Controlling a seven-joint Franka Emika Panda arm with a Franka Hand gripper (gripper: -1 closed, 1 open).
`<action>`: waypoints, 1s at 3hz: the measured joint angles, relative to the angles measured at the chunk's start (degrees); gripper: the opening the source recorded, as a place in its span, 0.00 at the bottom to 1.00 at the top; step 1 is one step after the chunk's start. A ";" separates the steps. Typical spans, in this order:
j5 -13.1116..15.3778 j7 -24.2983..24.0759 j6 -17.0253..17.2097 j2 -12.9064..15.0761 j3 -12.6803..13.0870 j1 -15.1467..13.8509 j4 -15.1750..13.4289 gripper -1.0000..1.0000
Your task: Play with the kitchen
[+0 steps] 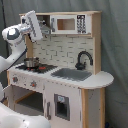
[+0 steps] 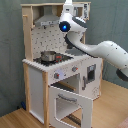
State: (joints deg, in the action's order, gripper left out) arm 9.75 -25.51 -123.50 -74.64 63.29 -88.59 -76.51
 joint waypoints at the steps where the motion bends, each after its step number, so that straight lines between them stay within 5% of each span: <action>1: -0.01 0.00 -0.02 3.49 3.35 -2.21 2.22 0.00; 3: -0.02 0.09 11.02 6.14 2.35 -2.10 2.26 0.00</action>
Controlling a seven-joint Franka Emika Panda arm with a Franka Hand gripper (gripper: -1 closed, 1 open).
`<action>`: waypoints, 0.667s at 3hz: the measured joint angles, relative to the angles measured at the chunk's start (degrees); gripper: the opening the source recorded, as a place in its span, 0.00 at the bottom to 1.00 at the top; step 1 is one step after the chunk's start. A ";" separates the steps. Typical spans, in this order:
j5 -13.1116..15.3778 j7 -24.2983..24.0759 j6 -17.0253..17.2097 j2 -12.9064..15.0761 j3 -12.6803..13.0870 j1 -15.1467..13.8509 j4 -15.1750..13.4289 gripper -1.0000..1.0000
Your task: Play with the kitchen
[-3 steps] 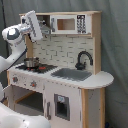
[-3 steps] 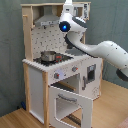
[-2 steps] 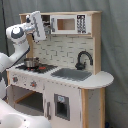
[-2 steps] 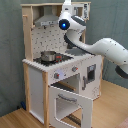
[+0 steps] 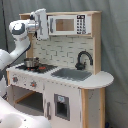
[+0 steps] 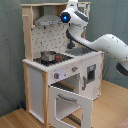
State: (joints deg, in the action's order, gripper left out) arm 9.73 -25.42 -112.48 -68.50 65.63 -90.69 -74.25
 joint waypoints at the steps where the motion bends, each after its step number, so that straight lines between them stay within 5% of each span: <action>1: 0.09 1.03 2.51 0.01 -2.11 3.40 -3.77 0.00; 2: 0.31 1.03 2.51 -0.02 -2.64 6.67 -8.47 0.00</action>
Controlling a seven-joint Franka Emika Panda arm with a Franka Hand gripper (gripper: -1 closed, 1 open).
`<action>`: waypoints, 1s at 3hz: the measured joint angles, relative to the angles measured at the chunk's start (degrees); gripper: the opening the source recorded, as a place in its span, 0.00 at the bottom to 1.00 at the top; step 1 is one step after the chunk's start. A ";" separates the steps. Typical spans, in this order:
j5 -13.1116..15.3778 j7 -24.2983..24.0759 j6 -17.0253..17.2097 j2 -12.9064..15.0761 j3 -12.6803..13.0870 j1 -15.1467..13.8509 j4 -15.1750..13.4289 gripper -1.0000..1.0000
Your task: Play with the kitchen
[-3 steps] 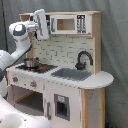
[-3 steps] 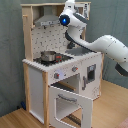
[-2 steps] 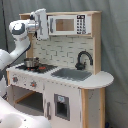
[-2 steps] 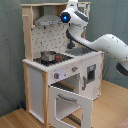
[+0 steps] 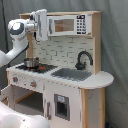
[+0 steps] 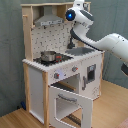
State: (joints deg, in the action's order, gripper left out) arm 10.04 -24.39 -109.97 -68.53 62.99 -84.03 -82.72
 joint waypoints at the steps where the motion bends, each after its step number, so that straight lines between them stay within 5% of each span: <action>1: 0.37 0.36 0.00 -0.06 -1.74 3.69 -4.28 0.00; 3: 4.55 1.34 -0.13 -0.16 -5.60 9.62 -12.89 0.00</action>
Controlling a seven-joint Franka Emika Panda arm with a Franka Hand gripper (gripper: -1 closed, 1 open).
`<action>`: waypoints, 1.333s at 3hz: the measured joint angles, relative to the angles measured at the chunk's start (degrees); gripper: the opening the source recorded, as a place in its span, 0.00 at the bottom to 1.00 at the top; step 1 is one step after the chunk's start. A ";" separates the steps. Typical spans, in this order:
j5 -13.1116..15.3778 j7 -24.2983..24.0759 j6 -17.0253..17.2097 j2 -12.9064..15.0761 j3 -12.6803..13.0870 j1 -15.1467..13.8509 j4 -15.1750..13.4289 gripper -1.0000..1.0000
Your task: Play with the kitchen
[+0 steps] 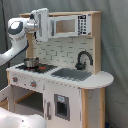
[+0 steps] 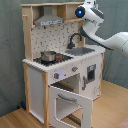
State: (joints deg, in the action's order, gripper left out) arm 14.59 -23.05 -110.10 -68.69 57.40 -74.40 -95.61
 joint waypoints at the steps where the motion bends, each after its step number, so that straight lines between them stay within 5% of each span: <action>1: 3.55 0.00 0.00 -0.08 -1.82 3.11 -3.31 0.00; 2: 6.43 -0.05 -0.27 -0.17 -2.61 6.49 -7.03 0.00; 4: 9.37 0.01 -5.04 -0.89 -5.24 7.43 -13.60 0.00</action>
State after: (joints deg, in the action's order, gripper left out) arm 23.97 -23.04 -115.14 -69.58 52.16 -66.97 -109.20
